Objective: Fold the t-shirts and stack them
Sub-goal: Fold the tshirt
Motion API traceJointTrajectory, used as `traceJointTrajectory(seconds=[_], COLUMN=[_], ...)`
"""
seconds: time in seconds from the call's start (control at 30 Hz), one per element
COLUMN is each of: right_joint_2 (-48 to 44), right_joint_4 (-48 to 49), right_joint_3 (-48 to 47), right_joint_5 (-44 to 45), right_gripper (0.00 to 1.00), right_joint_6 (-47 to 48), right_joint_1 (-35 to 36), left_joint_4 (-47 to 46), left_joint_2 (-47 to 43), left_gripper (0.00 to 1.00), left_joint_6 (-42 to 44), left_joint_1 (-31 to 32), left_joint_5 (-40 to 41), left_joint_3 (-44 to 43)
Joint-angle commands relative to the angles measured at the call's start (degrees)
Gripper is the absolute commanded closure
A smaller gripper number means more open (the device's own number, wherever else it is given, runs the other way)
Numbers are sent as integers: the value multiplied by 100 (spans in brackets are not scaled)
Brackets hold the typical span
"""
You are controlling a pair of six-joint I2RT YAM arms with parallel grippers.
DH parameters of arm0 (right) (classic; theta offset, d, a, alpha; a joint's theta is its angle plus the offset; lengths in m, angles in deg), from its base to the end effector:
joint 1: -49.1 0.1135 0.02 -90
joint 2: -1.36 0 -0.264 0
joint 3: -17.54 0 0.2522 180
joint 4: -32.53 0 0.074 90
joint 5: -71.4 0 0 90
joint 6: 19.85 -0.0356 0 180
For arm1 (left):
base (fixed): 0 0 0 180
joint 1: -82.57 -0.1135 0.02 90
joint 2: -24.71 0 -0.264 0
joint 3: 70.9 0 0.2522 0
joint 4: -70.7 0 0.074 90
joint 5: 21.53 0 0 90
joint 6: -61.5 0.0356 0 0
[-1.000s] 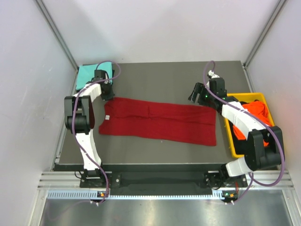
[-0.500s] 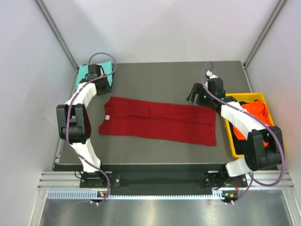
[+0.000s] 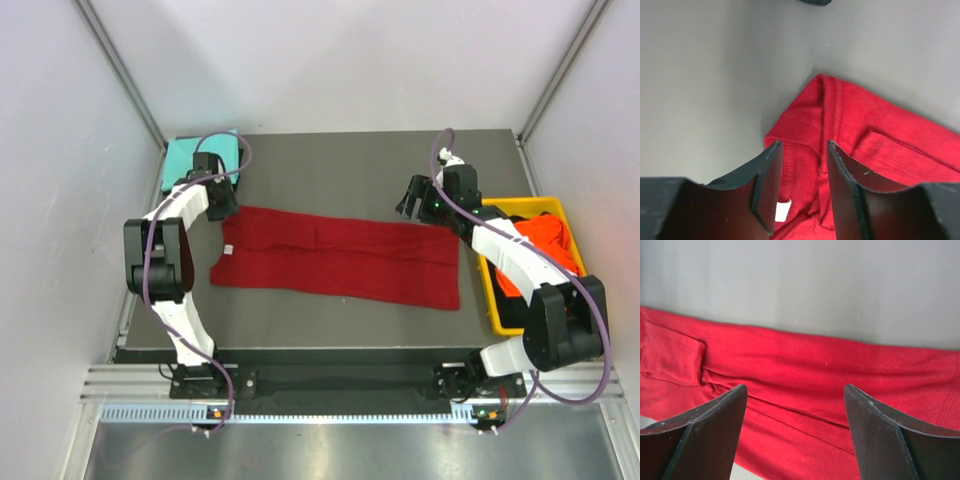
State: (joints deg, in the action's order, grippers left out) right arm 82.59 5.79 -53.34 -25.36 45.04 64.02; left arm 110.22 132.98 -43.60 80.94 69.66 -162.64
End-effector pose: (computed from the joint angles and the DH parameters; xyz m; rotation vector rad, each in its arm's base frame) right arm 0.3034 0.0852 0.2632 0.1346 2.2581 0.5106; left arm 0.4056 0.0123 0.2015 -0.3790 2.5217 -0.0650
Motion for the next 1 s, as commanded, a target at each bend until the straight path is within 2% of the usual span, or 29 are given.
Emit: traceJointTrajectory(seconds=[0.0,0.17,0.27,0.4,0.5,0.57,0.77,0.97], right_joint_2=[-292,-283,-248,-257,-231,-178,-151,-37], right_joint_4=[128,137,76,40,40,-21,-39,146], right_joint_3=[-45,-36,-97,-168,-202,-273,-335,-326], right_joint_5=[26,26,26,87,140,158,307,377], right_gripper=[21,21,21,21,21,21,21,21], right_joint_6=[84,84,119,164,164,172,199,76], right_joint_1=[55,55,64,64,55,64,55,64], left_joint_4=[52,43,43,-149,-430,-563,-756,-1099], left_joint_2=[221,492,738,985,1117,1223,1609,2057], left_gripper=[55,58,68,91,99,100,100,100], left_joint_6=[77,103,147,217,191,165,226,-108], left_joint_1=[-39,-48,-48,-48,-22,22,365,567], left_joint_5=[179,391,312,180,-83,-460,-777,-1314], left_joint_3=[-113,-139,-270,-516,-570,-631,-1079,-1544])
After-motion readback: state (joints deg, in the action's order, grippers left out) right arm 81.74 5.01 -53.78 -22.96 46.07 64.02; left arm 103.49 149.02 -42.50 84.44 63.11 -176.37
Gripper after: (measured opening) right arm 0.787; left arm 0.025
